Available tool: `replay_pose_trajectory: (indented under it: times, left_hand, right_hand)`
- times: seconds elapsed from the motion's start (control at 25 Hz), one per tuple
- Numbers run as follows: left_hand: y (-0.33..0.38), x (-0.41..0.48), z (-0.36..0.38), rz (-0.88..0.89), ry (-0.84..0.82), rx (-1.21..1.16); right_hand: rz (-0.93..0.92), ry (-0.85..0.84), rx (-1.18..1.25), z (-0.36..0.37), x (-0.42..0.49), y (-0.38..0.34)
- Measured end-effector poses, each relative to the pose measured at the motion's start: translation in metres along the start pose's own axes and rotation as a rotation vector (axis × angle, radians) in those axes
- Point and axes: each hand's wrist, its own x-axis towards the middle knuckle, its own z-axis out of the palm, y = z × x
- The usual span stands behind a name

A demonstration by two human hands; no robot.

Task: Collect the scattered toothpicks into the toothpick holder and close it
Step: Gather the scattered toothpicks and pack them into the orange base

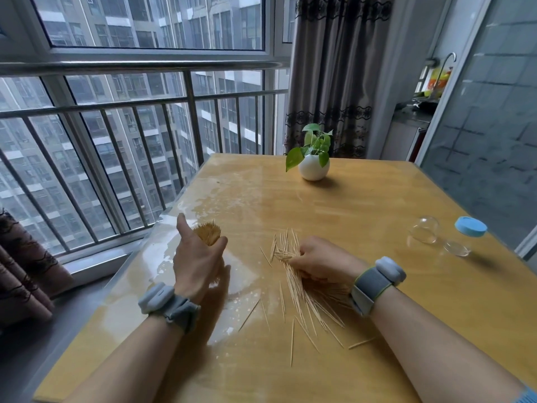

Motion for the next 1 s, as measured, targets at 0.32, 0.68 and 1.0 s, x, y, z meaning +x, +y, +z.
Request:
replay_pose_trajectory:
  times: [0.32,0.68,1.0]
  left_hand:
    - [0.042,-0.029,0.056,0.303,-0.399,-0.181]
    - [0.054,-0.044,0.099,0.447,-0.457,-0.160]
    - [0.054,-0.041,0.093,0.451,-0.368,-0.199]
  right_hand:
    - [-0.199,0.297,0.755,-0.029,-0.002,0.035]
    - [-0.476,0.750,0.556,-0.018,-0.001,0.036]
    - [-0.531,0.529,0.391,-0.019,-0.002,0.041]
